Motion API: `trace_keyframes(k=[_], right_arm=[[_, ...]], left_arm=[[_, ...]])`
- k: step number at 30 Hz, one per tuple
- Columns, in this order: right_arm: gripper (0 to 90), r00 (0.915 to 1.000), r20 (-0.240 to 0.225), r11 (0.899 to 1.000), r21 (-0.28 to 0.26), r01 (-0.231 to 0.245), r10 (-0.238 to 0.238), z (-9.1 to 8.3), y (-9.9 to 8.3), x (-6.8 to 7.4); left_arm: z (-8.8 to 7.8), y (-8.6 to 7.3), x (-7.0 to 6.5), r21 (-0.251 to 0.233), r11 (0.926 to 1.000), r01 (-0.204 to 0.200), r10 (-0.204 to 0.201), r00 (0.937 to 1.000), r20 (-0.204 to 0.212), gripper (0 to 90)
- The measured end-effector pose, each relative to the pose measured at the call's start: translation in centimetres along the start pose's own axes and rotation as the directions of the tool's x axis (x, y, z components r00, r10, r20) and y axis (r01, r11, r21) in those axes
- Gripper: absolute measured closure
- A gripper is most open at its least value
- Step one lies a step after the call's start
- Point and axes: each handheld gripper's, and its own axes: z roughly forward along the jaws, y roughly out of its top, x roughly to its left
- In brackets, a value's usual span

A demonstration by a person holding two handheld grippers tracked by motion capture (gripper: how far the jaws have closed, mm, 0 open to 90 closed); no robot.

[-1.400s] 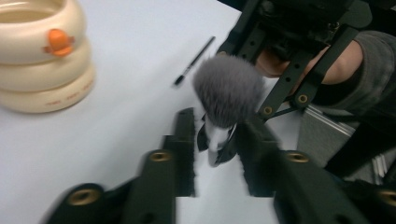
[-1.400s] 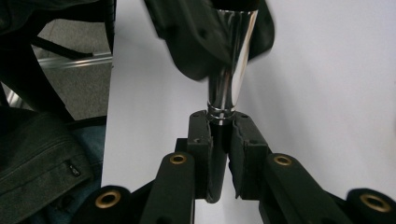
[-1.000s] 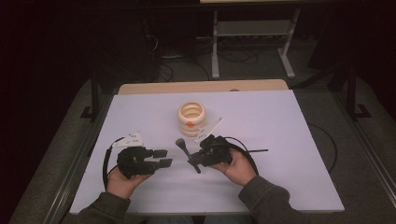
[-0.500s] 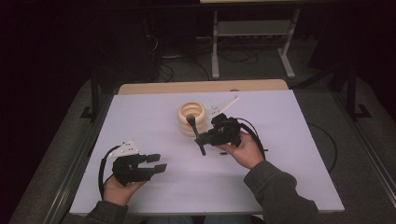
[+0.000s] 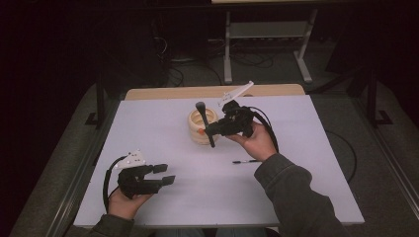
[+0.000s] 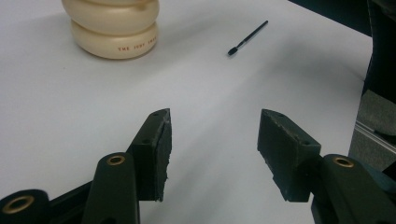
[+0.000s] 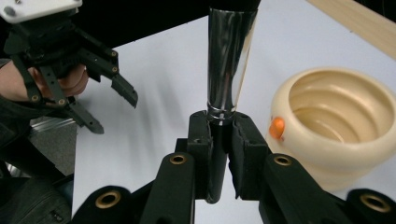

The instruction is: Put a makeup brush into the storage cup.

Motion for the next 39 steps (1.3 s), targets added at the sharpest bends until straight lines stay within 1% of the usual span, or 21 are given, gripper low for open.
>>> trace_keyframes(k=[1,2,5,6,7,8,13,15,17,18,20,22,29,30,31,34,35,36,37,38,39], right_arm=[[78.5,0.9999,-0.001,1.0,-0.003,0.012,-0.012,0.0,0.3,-0.1],[78.5,0.9999,0.003,1.0,0.003,0.015,-0.016,0.1,0.6,-0.2],[78.6,0.9996,0.012,1.0,0.006,0.026,-0.026,0.2,1.6,-0.4],[78.5,0.9996,0.014,1.0,0.007,0.023,-0.023,0.2,1.9,-0.6],[78.6,0.9997,0.015,1.0,0.008,0.022,-0.022,0.2,2.2,-0.6],[78.5,0.9996,0.018,1.0,0.007,0.02,-0.02,0.2,2.5,-0.7],[78.5,0.9992,0.028,1.0,-0.003,0.03,-0.03,0.1,3.9,-1.3],[78.6,0.9994,0.03,1.0,0.003,0.016,-0.016,0.1,4.4,-1.5],[78.6,0.9992,0.034,1.0,-0.003,0.02,-0.02,0.1,4.8,-1.8],[78.5,0.9992,0.037,1.0,-0.005,0.018,-0.017,0.1,5.0,-1.9],[78.6,0.999,0.043,1.0,-0.013,0.012,-0.011,0.1,5.4,-2.1],[78.5,0.9987,0.049,1.0,-0.022,0.015,-0.014,0.2,5.6,-2.4],[78.6,0.9982,0.06,1.0,-0.026,-0.006,0.007,0.8,6.0,-3.2],[78.5,0.9982,0.057,1.0,-0.026,-0.015,0.016,0.9,6.0,-3.3],[78.6,0.9981,0.061,1.0,-0.027,-0.008,0.01,1.0,6.1,-3.4],[78.5,0.9977,0.062,0.999,-0.031,-0.025,0.027,1.2,6.2,-3.6],[78.5,0.9977,0.063,0.999,-0.031,-0.022,0.024,1.3,6.2,-3.8],[78.5,0.9973,0.06,0.999,-0.031,-0.041,0.043,1.3,6.2,-3.8],[78.5,0.9974,0.065,0.999,-0.034,-0.03,0.032,1.4,6.2,-4.0],[78.5,0.9969,0.067,0.999,-0.035,-0.039,0.042,1.5,6.2,-4.0],[78.5,0.997,0.068,0.999,-0.033,-0.034,0.036,1.6,6.1,-4.2]], left_arm=[[-0.1,0.0,0.0,0.012,0.9999,-0.004,0.004,1.0,-0.002,43.7],[0.0,0.0,0.0,0.007,1.0,-0.001,0.001,1.0,0.0,43.4],[0.1,0.0,0.1,0.019,0.9998,-0.008,0.008,1.0,0.001,42.8],[0.1,0.0,0.1,0.022,0.9997,-0.012,0.012,0.9999,0.0,42.5],[0.2,0.0,0.0,0.02,0.9998,-0.006,0.006,1.0,0.002,42.5],[0.1,0.0,0.1,0.026,0.9995,-0.017,0.017,0.9999,0.001,42.3],[0.1,0.0,0.1,0.029,0.9994,-0.017,0.017,0.9999,0.002,41.6],[0.1,-0.1,0.2,0.024,0.9996,-0.015,0.015,0.9999,0.003,41.4],[0.1,-0.1,0.3,0.023,0.9995,-0.024,0.024,0.9997,0.004,41.0],[0.1,-0.1,0.2,0.026,0.9996,-0.007,0.007,1.0,0.003,40.8],[0.1,-0.1,0.2,0.027,0.9996,-0.009,0.009,1.0,0.003,40.6],[0.2,-0.1,0.2,0.026,0.9996,-0.009,0.009,0.9999,0.004,40.3],[0.2,-0.1,0.1,0.021,0.9997,-0.009,0.009,0.9999,0.007,39.9],[0.2,-0.1,0.1,0.021,0.9997,-0.009,0.008,0.9999,0.007,39.9],[0.2,-0.1,0.1,0.022,0.9997,-0.01,0.009,0.9999,0.006,39.9],[0.1,-0.1,0.2,0.025,0.9996,-0.008,0.008,0.9999,0.007,39.6],[0.1,-0.1,0.2,0.023,0.9997,-0.008,0.008,1.0,0.006,39.6],[0.1,-0.1,0.2,0.023,0.9997,-0.008,0.008,0.9999,0.006,39.6],[0.1,-0.1,0.2,0.024,0.9997,-0.008,0.008,1.0,0.006,39.5],[0.1,-0.1,0.2,0.026,0.9996,-0.008,0.008,1.0,0.006,39.5],[0.1,-0.2,0.2,0.027,0.9996,-0.008,0.008,1.0,0.005,39.4]])
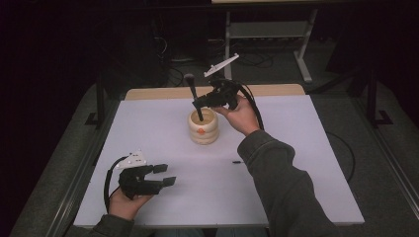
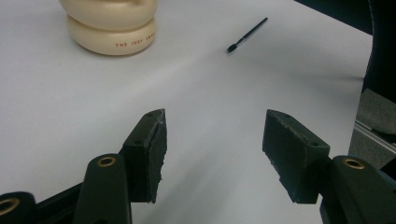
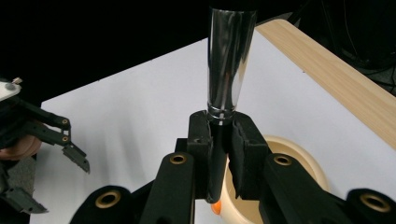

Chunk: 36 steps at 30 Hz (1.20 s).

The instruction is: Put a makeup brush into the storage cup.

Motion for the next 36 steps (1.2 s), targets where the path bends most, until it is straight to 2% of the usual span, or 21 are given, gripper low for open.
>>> trace_keyframes(k=[3,4,9,12,13,19,24,36], right_arm=[[78.5,1.0,0.005,1.0,-0.002,-0.004,0.004,0.3,-0.1,-0.2],[78.5,0.9996,0.001,1.0,-0.006,-0.027,0.027,0.4,0.0,-0.1],[78.5,0.9989,0.007,0.999,-0.014,-0.047,0.047,0.9,-0.1,-0.5],[78.5,0.9991,0.02,0.999,-0.011,-0.037,0.038,1.1,-0.3,-0.9],[78.5,0.9984,0.018,0.999,-0.015,-0.053,0.053,1.2,-0.3,-1.0],[78.5,0.997,0.033,0.997,-0.022,-0.07,0.071,1.4,-0.5,-1.6],[78.5,0.9964,0.044,0.997,-0.019,-0.072,0.073,1.9,-0.8,-2.1],[78.3,0.9938,0.065,0.996,-0.008,-0.09,0.091,2.7,-1.2,-2.6]], left_arm=[[0.0,0.0,0.0,-0.003,1.0,0.006,-0.006,1.0,0.001,39.1],[0.0,0.0,0.0,0.001,1.0,0.007,-0.007,1.0,0.0,39.0],[0.0,0.0,0.0,0.001,1.0,0.004,-0.004,1.0,-0.002,39.0],[-0.1,-0.1,0.1,0.001,1.0,0.003,-0.003,1.0,-0.001,39.0],[-0.1,-0.1,0.1,0.002,1.0,0.001,-0.001,1.0,-0.001,39.0],[0.0,-0.1,0.0,-0.002,1.0,0.007,-0.007,1.0,0.0,38.6],[0.1,-0.1,0.0,0.002,1.0,0.006,-0.006,1.0,-0.002,38.5],[0.1,-0.1,0.0,0.011,0.9999,0.001,-0.001,1.0,-0.002,38.1]])
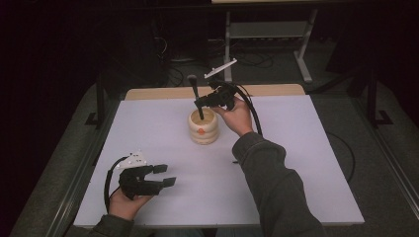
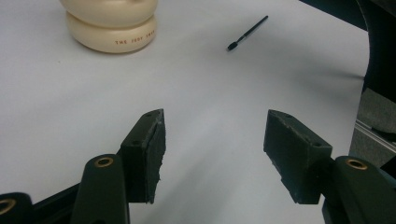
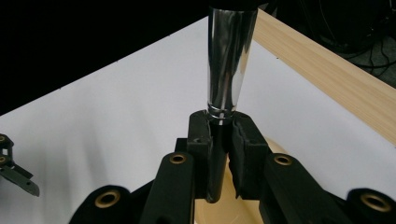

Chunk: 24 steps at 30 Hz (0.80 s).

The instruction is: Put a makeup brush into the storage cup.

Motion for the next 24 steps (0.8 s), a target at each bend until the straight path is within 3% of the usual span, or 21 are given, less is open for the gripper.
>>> trace_keyframes(k=[21,24], right_arm=[[78.1,0.9993,0.02,0.999,-0.006,-0.032,0.032,0.6,-1.1,-0.6],[78.1,0.9995,0.027,1.0,-0.006,-0.017,0.017,0.7,-1.3,-0.7]], left_arm=[[0.3,0.1,0.0,0.003,1.0,-0.002,0.002,0.9999,0.014,37.0],[0.4,0.1,-0.1,0.008,1.0,-0.004,0.004,0.9999,0.017,36.8]])
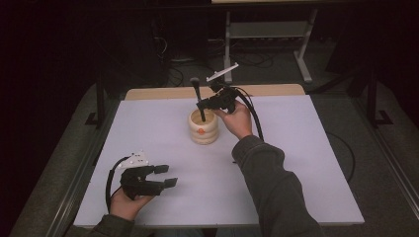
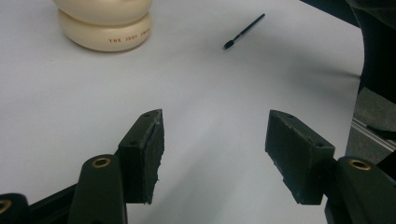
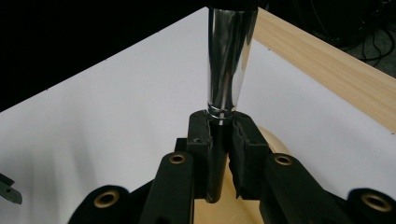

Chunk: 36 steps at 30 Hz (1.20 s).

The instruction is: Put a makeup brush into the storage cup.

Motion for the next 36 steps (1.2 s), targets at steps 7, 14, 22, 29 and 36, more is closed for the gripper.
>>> trace_keyframes(k=[7,14,22,29,36], right_arm=[[78.0,1.0,0.0,1.0,0.007,-0.009,0.009,0.2,-0.3,0.0],[78.1,0.9999,0.001,1.0,0.017,-0.015,0.015,0.5,-0.5,0.1],[78.0,0.9997,0.004,1.0,0.018,-0.023,0.023,0.6,-1.1,-0.1],[77.9,0.9998,-0.001,0.999,0.026,-0.021,0.021,0.8,-1.4,-0.1],[77.9,0.9995,-0.003,0.999,0.029,-0.031,0.032,1.2,-2.0,-0.3]], left_arm=[[0.0,0.0,0.0,-0.006,1.0,0.008,-0.008,1.0,0.003,36.5],[0.1,0.0,0.0,-0.005,1.0,0.007,-0.007,1.0,0.003,36.4],[0.1,0.0,0.0,-0.006,1.0,0.002,-0.002,1.0,0.001,36.2],[0.0,0.0,-0.1,-0.012,0.9999,0.011,-0.011,0.9999,0.005,36.1],[0.1,0.0,-0.1,-0.007,0.9999,0.01,-0.01,1.0,0.001,35.9]])
